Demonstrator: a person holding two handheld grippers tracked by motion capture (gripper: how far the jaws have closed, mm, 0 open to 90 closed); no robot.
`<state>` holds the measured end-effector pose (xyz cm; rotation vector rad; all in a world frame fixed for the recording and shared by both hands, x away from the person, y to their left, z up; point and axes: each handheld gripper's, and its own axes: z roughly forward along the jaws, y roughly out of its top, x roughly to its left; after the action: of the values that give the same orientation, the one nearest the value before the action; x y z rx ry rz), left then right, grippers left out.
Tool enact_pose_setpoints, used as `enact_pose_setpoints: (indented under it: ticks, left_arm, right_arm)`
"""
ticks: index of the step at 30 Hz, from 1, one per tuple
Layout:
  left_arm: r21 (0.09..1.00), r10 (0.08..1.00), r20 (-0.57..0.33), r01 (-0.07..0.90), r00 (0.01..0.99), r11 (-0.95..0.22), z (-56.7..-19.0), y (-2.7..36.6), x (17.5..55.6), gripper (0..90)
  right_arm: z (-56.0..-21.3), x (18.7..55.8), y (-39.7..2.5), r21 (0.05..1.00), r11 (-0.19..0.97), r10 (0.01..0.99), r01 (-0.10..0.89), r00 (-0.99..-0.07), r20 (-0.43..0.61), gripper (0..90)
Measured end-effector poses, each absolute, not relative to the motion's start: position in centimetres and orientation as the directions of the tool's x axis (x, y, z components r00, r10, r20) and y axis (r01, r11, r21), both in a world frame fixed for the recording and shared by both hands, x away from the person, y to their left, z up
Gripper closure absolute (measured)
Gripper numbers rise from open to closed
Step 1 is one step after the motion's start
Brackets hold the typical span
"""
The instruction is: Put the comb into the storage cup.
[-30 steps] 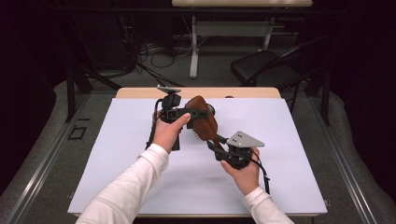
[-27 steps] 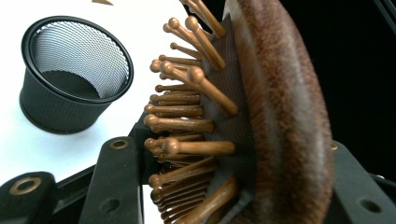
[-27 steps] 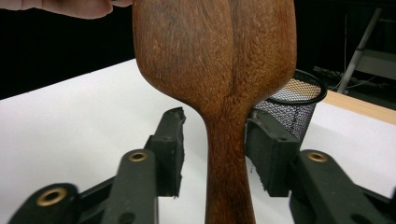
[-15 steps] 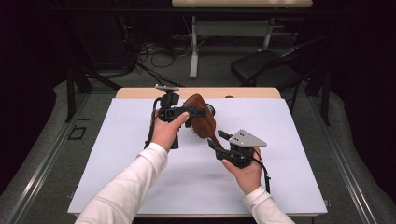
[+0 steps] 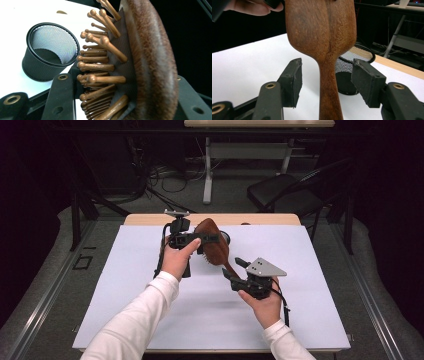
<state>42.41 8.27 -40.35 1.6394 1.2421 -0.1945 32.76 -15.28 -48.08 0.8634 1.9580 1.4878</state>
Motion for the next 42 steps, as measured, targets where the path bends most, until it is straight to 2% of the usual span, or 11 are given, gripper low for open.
enact_pose_setpoints:
  ticks: [15,19,38,42]
  left_arm:
    - [0.62,0.627,-0.638,0.781,0.448,0.073,-40.2,8.7,43.1,50.3]
    - [0.623,0.627,-0.639,0.777,0.445,0.084,-40.1,8.7,43.2,50.3]
    - [0.643,0.653,-0.624,0.756,0.429,0.118,-39.0,9.3,44.4,50.0]
    - [0.645,0.661,-0.622,0.754,0.42,0.128,-38.8,9.5,44.6,50.0]
  right_arm:
    - [-47.8,32.7,-15.4,0.966,0.189,0.751,0.179,-0.66,-0.024,40.8]
    - [-47.7,32.8,-15.4,0.964,0.19,0.755,0.186,-0.655,-0.022,37.9]
    - [-47.2,32.3,-14.9,0.954,0.202,0.8,0.223,-0.599,-0.03,9.4]
    - [-47.2,32.3,-14.8,0.944,0.223,0.784,0.245,-0.62,-0.025,2.3]
